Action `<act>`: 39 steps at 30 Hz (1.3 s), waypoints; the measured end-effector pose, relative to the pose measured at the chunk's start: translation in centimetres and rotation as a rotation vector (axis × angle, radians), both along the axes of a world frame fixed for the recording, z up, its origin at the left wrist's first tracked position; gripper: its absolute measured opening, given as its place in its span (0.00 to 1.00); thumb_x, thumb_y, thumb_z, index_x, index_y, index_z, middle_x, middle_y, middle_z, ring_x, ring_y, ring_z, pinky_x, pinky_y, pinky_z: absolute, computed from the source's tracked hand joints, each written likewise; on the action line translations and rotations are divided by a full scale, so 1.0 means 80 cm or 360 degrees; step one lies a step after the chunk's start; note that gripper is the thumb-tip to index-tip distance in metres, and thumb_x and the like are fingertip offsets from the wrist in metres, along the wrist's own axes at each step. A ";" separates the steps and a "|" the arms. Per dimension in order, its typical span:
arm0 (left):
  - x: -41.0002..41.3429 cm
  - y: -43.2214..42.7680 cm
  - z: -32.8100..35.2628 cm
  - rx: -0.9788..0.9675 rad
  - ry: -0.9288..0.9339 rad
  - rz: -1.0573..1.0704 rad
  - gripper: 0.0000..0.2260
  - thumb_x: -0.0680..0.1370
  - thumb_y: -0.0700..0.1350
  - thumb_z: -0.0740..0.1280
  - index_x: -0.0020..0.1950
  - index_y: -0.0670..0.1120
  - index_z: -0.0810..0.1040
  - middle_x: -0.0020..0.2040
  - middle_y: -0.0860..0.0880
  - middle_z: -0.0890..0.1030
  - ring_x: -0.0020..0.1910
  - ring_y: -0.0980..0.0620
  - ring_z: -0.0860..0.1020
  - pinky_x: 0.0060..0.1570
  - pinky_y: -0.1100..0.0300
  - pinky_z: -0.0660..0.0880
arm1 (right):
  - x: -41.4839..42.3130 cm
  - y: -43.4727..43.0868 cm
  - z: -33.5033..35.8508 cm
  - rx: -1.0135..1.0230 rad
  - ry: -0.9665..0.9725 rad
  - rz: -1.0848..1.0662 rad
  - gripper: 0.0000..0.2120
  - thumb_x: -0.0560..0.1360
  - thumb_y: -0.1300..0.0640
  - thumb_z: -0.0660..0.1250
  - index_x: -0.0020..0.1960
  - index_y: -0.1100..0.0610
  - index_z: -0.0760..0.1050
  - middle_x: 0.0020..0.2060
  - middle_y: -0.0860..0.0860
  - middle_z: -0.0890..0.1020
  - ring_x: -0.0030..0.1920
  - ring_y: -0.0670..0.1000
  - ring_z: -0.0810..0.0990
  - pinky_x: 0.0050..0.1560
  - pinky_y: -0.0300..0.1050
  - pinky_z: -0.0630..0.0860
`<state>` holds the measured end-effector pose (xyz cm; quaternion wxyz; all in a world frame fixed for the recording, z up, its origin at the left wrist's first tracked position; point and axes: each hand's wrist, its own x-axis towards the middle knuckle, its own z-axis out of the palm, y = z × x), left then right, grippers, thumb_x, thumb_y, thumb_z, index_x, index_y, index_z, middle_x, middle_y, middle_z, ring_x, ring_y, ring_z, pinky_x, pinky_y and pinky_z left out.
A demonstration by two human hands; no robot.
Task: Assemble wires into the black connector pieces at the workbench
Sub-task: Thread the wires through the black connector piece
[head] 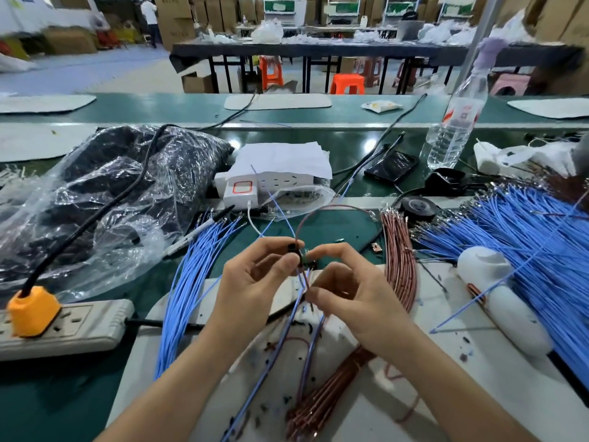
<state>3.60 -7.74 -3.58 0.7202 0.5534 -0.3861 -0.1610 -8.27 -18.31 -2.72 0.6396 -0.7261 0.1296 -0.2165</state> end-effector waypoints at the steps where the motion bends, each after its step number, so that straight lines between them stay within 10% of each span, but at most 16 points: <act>1: 0.001 0.000 0.001 -0.0028 0.0140 0.0011 0.05 0.71 0.45 0.70 0.45 0.49 0.83 0.41 0.54 0.84 0.41 0.58 0.81 0.44 0.67 0.77 | -0.001 -0.001 0.002 0.0178 0.0043 0.0113 0.17 0.71 0.72 0.69 0.55 0.57 0.74 0.32 0.51 0.76 0.30 0.46 0.73 0.32 0.37 0.71; 5: 0.003 -0.004 0.005 -0.0202 0.0791 -0.0091 0.08 0.69 0.41 0.67 0.43 0.45 0.85 0.39 0.48 0.83 0.38 0.55 0.81 0.41 0.66 0.78 | -0.012 -0.012 0.012 0.0573 0.0246 0.0623 0.11 0.66 0.69 0.67 0.47 0.59 0.78 0.29 0.51 0.76 0.26 0.45 0.68 0.27 0.33 0.64; 10: 0.021 -0.003 0.015 -0.0417 0.1416 0.0001 0.13 0.68 0.39 0.64 0.51 0.38 0.79 0.37 0.45 0.82 0.34 0.54 0.81 0.40 0.65 0.80 | -0.026 -0.018 0.029 0.0284 0.0664 0.1385 0.11 0.69 0.66 0.69 0.43 0.51 0.81 0.31 0.49 0.81 0.29 0.41 0.75 0.27 0.31 0.68; 14: 0.028 -0.001 0.016 -0.0424 0.1570 0.0076 0.08 0.74 0.37 0.63 0.48 0.41 0.81 0.37 0.45 0.80 0.35 0.53 0.79 0.35 0.67 0.79 | -0.025 -0.015 0.033 0.0187 0.0849 0.1674 0.04 0.73 0.71 0.65 0.47 0.66 0.77 0.33 0.49 0.80 0.30 0.38 0.75 0.31 0.29 0.72; 23: 0.003 0.002 0.007 -0.0022 0.0925 -0.0448 0.12 0.69 0.39 0.66 0.49 0.44 0.85 0.38 0.45 0.81 0.37 0.54 0.80 0.41 0.64 0.78 | -0.016 -0.006 0.020 0.0692 0.0489 0.0804 0.10 0.78 0.54 0.64 0.42 0.57 0.80 0.30 0.53 0.81 0.20 0.42 0.72 0.16 0.31 0.62; 27: 0.014 -0.005 0.007 -0.0264 0.1201 -0.0132 0.19 0.71 0.37 0.64 0.62 0.44 0.75 0.37 0.43 0.81 0.35 0.52 0.81 0.37 0.64 0.79 | -0.020 -0.012 0.024 0.0705 0.0640 0.1079 0.10 0.79 0.58 0.64 0.42 0.62 0.79 0.29 0.52 0.81 0.21 0.42 0.74 0.17 0.31 0.65; 32: 0.027 -0.002 0.007 -0.0362 0.1259 0.0145 0.11 0.76 0.35 0.61 0.53 0.45 0.79 0.35 0.46 0.82 0.33 0.55 0.81 0.36 0.67 0.78 | -0.024 -0.020 0.028 0.0385 0.0831 0.1316 0.07 0.76 0.54 0.68 0.44 0.54 0.84 0.30 0.49 0.81 0.25 0.47 0.74 0.25 0.39 0.68; 39: 0.005 0.003 -0.003 -0.0029 -0.0363 0.0259 0.07 0.77 0.43 0.67 0.52 0.53 0.80 0.45 0.51 0.82 0.43 0.53 0.81 0.46 0.63 0.77 | -0.006 -0.005 0.015 0.0622 0.0353 0.0469 0.18 0.69 0.54 0.70 0.53 0.64 0.72 0.36 0.59 0.82 0.22 0.51 0.76 0.20 0.38 0.71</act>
